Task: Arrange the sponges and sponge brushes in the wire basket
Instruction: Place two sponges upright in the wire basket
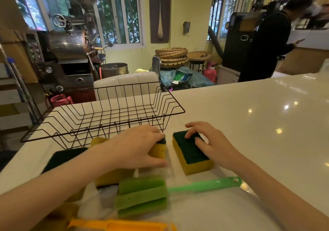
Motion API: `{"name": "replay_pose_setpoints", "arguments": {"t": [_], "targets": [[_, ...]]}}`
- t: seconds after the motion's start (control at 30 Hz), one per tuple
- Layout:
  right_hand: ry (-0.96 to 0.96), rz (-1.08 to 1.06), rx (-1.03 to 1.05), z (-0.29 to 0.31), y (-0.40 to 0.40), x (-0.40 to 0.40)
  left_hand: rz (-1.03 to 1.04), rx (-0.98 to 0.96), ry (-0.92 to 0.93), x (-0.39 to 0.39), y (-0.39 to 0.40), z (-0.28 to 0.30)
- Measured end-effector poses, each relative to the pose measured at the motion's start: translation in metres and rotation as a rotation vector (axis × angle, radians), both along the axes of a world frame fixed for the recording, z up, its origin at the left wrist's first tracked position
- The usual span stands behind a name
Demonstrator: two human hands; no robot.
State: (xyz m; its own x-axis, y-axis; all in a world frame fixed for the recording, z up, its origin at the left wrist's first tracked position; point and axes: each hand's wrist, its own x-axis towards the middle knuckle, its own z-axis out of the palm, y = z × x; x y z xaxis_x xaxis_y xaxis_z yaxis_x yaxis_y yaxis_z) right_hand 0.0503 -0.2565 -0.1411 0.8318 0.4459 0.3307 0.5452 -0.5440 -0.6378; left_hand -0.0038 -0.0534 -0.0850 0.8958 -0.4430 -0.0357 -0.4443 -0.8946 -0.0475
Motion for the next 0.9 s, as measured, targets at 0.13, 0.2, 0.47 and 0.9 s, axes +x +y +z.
{"name": "replay_pose_setpoints", "arguments": {"t": [0.13, 0.2, 0.47, 0.9], "targets": [[0.061, 0.06, -0.018, 0.0, 0.001, -0.001, -0.033, -0.022, 0.098, 0.001, 0.009, 0.003], [0.11, 0.077, -0.009, 0.001, 0.0, -0.002, -0.032, -0.023, 0.113, 0.003, 0.01, 0.001], [0.149, 0.13, -0.178, 0.01, 0.002, -0.003, -0.012, -0.072, 0.196, 0.014, 0.008, -0.002], [0.239, 0.247, -0.764, 0.071, 0.017, 0.009, -0.048, -0.236, 0.326, 0.032, 0.01, 0.037]]}}
